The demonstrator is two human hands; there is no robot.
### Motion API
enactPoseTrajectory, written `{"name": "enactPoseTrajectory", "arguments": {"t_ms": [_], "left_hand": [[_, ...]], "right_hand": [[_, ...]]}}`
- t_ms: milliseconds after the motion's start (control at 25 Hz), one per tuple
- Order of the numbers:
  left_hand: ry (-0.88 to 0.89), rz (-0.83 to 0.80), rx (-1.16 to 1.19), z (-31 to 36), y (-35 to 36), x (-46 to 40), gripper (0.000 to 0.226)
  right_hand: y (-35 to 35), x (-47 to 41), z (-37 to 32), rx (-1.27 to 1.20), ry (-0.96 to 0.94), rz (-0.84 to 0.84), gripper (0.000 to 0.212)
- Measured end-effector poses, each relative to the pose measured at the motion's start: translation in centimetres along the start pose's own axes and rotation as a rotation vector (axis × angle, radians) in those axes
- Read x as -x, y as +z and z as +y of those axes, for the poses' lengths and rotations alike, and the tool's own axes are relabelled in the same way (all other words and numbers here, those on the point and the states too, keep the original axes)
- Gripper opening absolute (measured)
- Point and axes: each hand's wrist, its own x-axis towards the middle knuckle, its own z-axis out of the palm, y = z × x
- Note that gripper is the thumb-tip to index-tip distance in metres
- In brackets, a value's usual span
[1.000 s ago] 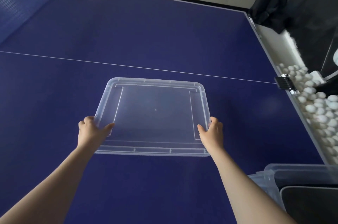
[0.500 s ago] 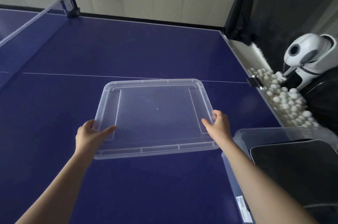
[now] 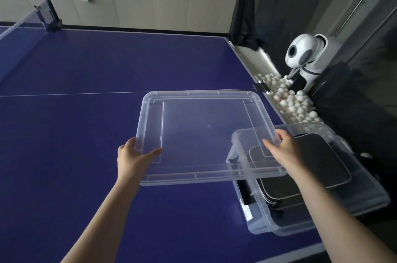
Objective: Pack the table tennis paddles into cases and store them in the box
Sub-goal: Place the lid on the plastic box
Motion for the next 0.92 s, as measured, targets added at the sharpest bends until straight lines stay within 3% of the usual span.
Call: {"name": "enactPoseTrajectory", "arguments": {"t_ms": [240,520,920], "left_hand": [[0.032,0.015,-0.029,3.2,9.6,5.5,0.067],[0.021,0.103,-0.046,5.5,22.7,13.7,0.076],[-0.040,0.154,-0.147,2.7,26.0,19.6,0.078]], "right_hand": [[-7.0,-2.9,8.3,0.046,-0.031,0.019,0.046],[-15.2,-8.5,18.8,0.052,-0.050,-0.012,0.054],[-16.7,-7.7,24.1,0.080,-0.116,-0.104,0.053]]}}
